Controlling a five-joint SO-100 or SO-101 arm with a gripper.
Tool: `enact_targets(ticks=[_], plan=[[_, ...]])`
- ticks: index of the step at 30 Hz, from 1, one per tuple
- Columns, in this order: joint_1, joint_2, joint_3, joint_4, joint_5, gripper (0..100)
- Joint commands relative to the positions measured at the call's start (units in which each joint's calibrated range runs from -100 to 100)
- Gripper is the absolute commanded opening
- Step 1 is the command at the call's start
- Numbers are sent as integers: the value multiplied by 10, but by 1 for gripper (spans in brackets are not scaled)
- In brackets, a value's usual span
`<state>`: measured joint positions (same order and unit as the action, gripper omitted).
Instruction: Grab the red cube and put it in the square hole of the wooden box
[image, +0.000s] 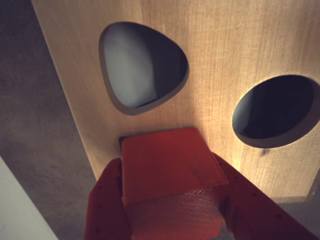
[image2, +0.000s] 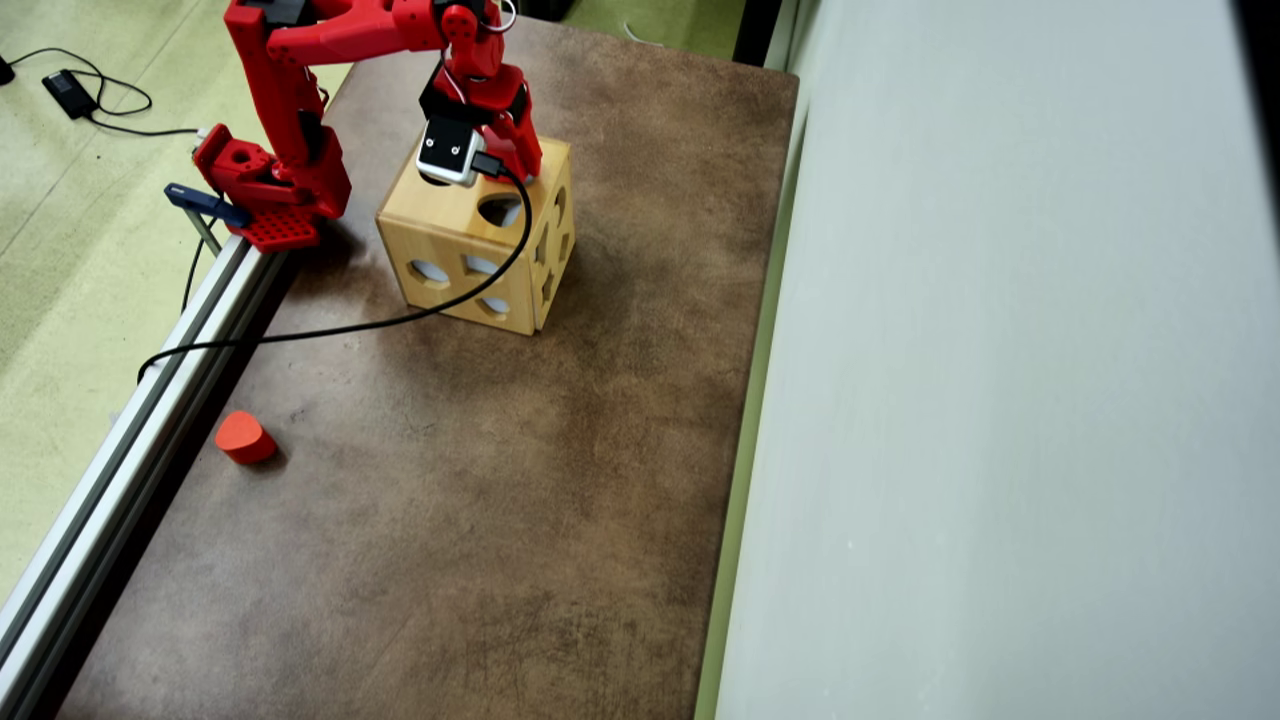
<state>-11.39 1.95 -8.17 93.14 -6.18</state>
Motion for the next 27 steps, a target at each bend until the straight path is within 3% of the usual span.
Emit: enact_targets(ticks=[1, 27], plan=[[-17, 0, -33, -6, -2, 2], [-18, -1, -46, 6, -2, 2]])
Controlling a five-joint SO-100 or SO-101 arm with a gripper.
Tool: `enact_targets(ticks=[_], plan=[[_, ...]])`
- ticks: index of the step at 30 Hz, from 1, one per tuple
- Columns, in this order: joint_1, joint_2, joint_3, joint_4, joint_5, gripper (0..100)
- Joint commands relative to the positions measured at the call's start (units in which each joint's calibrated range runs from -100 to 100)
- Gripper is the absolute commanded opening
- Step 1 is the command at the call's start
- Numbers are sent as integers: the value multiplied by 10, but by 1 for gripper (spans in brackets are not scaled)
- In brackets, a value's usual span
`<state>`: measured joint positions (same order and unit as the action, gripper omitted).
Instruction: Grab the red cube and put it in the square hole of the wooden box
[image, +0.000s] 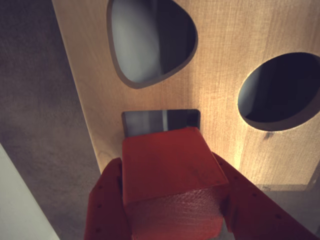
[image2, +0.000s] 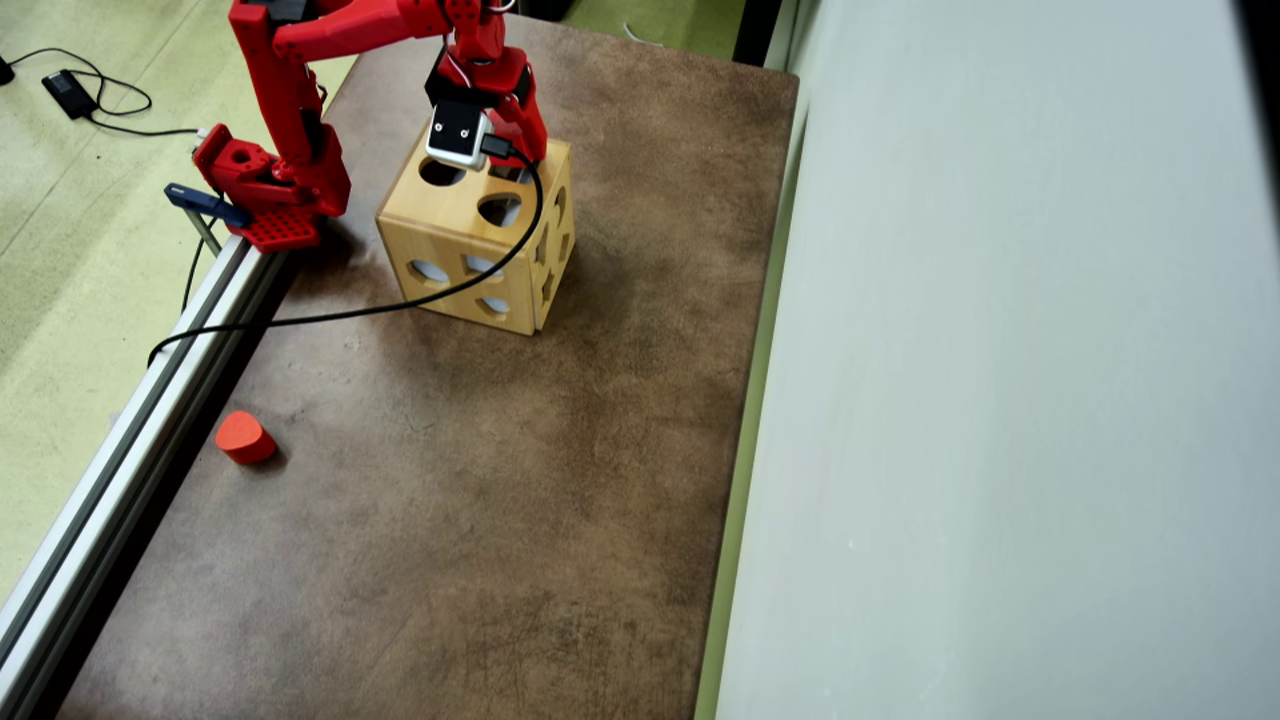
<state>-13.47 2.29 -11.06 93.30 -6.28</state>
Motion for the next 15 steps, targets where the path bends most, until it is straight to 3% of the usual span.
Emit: enact_targets(ticks=[1, 15], plan=[[3, -5, -17, 4, -1, 2], [25, -4, -16, 12, 0, 2]])
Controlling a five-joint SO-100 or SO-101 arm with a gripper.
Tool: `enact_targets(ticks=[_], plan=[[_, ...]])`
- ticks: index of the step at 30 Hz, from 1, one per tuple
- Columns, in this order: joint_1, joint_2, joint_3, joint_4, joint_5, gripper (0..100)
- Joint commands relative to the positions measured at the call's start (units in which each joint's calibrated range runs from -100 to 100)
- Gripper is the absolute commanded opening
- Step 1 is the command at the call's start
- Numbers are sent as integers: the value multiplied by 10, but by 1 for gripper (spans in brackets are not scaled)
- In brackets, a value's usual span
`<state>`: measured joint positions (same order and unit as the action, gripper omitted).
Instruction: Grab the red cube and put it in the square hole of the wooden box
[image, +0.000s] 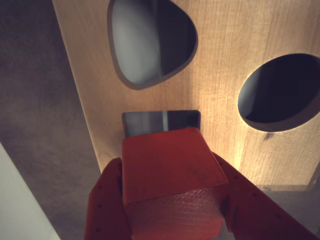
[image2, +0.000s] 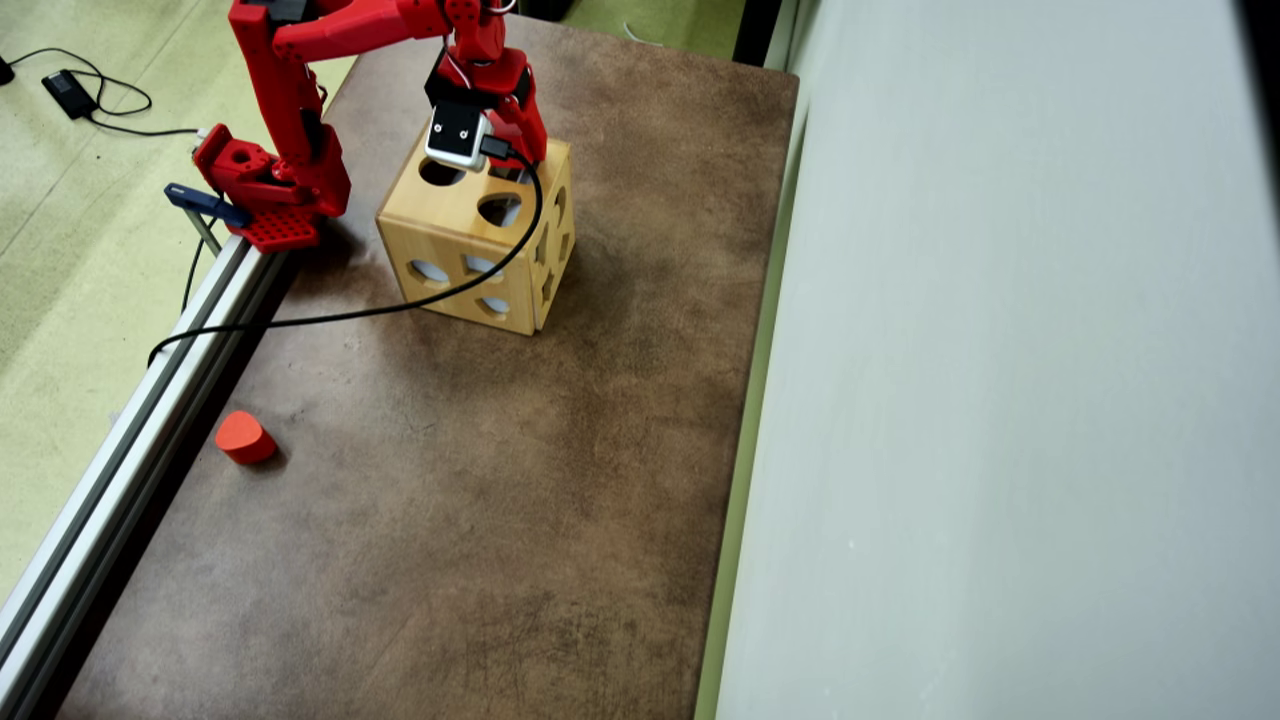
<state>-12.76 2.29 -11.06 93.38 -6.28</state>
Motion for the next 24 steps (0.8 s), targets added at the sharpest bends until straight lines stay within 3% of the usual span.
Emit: enact_targets(ticks=[1, 24], plan=[[21, -4, -16, 17, 0, 2], [14, 29, -18, 12, 4, 2]])
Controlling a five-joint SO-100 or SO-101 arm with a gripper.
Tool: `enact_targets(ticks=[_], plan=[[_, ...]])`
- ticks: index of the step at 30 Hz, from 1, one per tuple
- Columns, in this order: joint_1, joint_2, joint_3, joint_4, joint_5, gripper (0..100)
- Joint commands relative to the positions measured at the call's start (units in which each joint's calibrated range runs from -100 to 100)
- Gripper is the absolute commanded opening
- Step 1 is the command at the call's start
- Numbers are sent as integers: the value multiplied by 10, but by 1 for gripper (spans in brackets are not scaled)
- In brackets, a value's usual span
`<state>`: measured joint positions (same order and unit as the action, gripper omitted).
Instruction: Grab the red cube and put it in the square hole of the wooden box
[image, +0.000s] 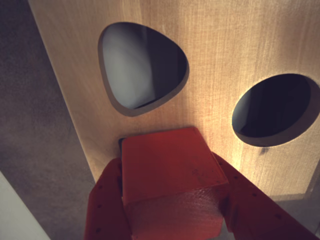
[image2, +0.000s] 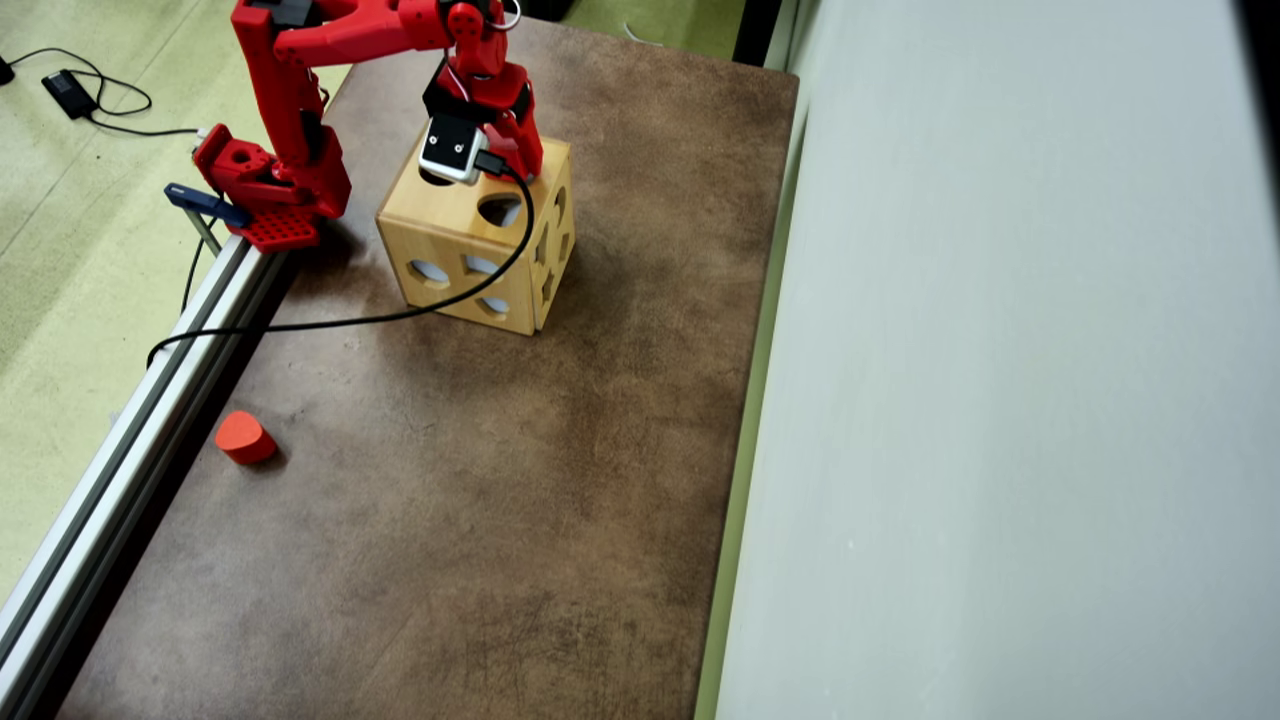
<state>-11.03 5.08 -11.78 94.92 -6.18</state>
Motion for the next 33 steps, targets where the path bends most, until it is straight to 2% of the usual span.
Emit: enact_targets(ticks=[1, 33], plan=[[-3, 1, -15, -3, 3, 2], [-15, -35, -40, 5, 4, 3]])
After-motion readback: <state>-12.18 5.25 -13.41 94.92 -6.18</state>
